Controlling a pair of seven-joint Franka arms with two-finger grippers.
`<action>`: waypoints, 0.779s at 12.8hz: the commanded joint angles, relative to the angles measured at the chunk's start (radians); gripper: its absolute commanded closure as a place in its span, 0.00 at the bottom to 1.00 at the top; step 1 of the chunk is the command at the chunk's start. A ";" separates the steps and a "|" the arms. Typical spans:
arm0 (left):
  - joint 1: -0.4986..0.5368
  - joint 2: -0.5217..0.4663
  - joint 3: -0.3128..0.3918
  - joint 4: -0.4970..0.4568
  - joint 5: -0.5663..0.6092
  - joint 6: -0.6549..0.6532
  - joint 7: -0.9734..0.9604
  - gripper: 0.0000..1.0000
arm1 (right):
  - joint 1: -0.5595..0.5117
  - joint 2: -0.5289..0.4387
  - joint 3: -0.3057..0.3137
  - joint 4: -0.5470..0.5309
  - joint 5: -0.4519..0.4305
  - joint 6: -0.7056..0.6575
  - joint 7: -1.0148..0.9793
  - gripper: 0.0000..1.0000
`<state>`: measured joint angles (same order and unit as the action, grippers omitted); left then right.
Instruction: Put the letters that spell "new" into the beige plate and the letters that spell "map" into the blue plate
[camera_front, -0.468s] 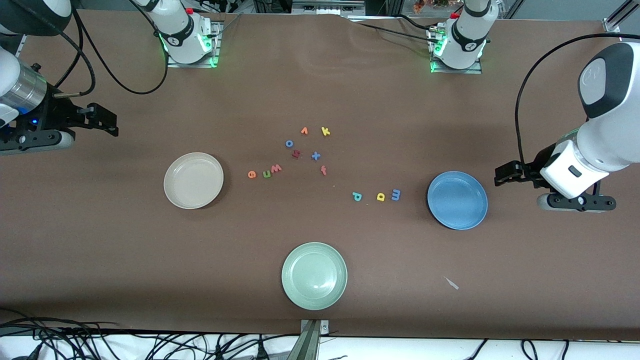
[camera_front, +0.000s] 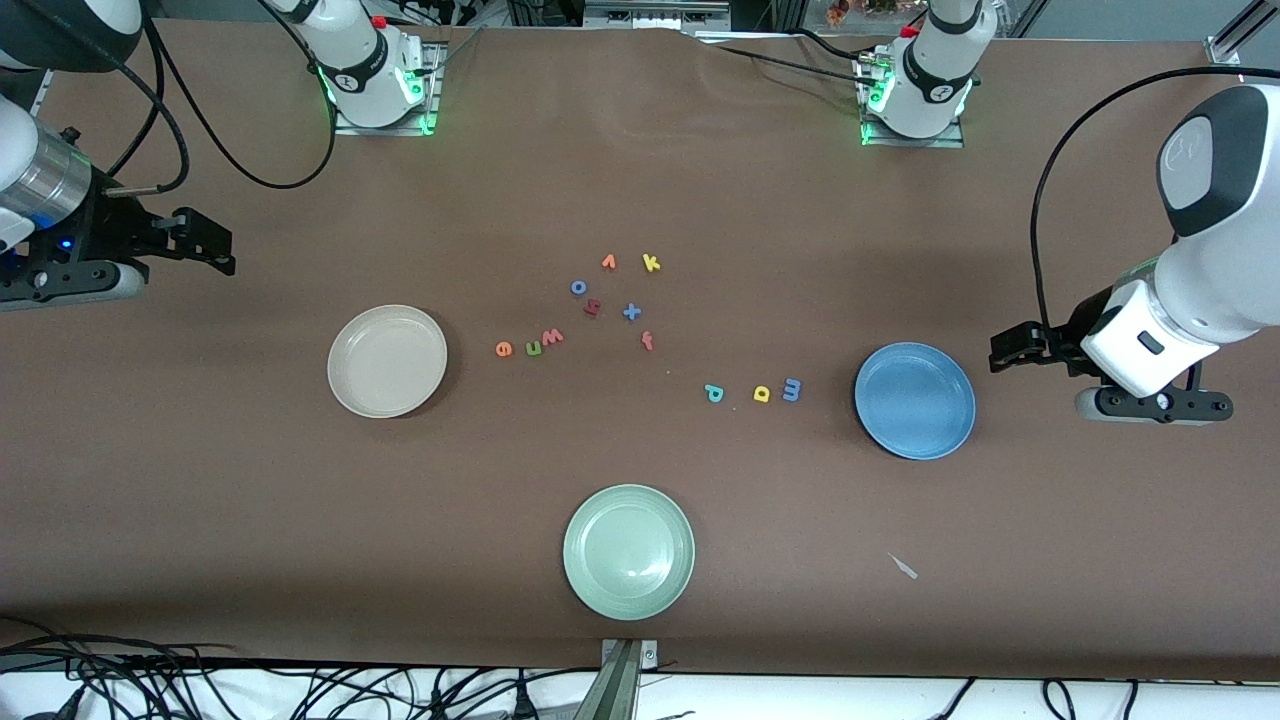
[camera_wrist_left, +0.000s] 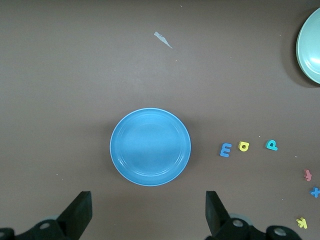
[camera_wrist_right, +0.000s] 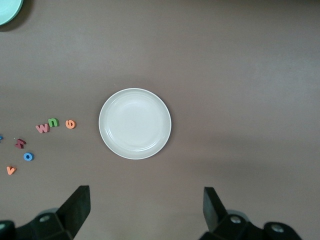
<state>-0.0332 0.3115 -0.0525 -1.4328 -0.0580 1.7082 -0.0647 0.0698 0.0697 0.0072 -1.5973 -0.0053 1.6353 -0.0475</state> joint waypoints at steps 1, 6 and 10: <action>0.004 0.009 0.006 0.023 -0.019 -0.004 -0.003 0.00 | -0.004 0.002 -0.001 0.013 0.004 0.000 -0.011 0.00; -0.001 0.009 0.010 0.023 -0.020 -0.004 -0.004 0.00 | -0.004 -0.001 -0.001 0.013 0.008 -0.002 -0.011 0.00; -0.001 0.012 0.010 0.023 -0.020 -0.004 -0.004 0.00 | -0.004 -0.001 -0.001 0.013 0.008 -0.002 -0.009 0.00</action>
<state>-0.0316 0.3116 -0.0449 -1.4328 -0.0580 1.7082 -0.0663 0.0697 0.0697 0.0071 -1.5973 -0.0052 1.6377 -0.0475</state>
